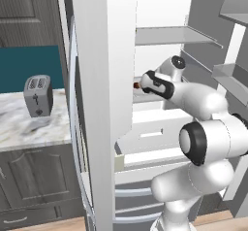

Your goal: Transport the chicken drumstick from the fridge to the microwave and turn on the microwave.

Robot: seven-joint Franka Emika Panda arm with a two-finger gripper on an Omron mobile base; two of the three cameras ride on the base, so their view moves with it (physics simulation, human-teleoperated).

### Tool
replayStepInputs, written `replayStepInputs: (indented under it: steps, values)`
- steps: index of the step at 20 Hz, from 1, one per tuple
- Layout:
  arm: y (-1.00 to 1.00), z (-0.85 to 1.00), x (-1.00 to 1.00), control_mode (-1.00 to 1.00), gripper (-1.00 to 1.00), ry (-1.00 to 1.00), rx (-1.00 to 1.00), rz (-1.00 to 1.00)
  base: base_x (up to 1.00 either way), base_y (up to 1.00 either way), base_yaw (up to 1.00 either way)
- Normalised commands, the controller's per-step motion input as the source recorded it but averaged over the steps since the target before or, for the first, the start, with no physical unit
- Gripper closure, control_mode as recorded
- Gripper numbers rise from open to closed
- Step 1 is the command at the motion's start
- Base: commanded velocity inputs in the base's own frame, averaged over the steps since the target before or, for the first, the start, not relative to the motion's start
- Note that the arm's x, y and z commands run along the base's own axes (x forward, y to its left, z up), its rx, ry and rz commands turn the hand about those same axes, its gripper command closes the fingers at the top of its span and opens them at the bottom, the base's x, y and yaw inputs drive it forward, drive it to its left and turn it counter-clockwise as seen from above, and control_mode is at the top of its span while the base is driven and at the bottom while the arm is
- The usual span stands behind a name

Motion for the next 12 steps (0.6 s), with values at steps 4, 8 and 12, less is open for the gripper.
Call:
replayStepInputs:
  steps: [4,8,12]
  values:
    - [0.06,-0.15,0.22,-1.00,-1.00,0.00,0.00,0.00,0.00,0.00,0.00]
    - [0.03,-0.11,0.25,-1.00,-1.00,0.00,0.00,0.01,0.00,0.00,0.00]
    - [0.03,-0.10,0.27,-1.00,-1.00,0.00,0.00,0.04,0.00,0.00,0.00]
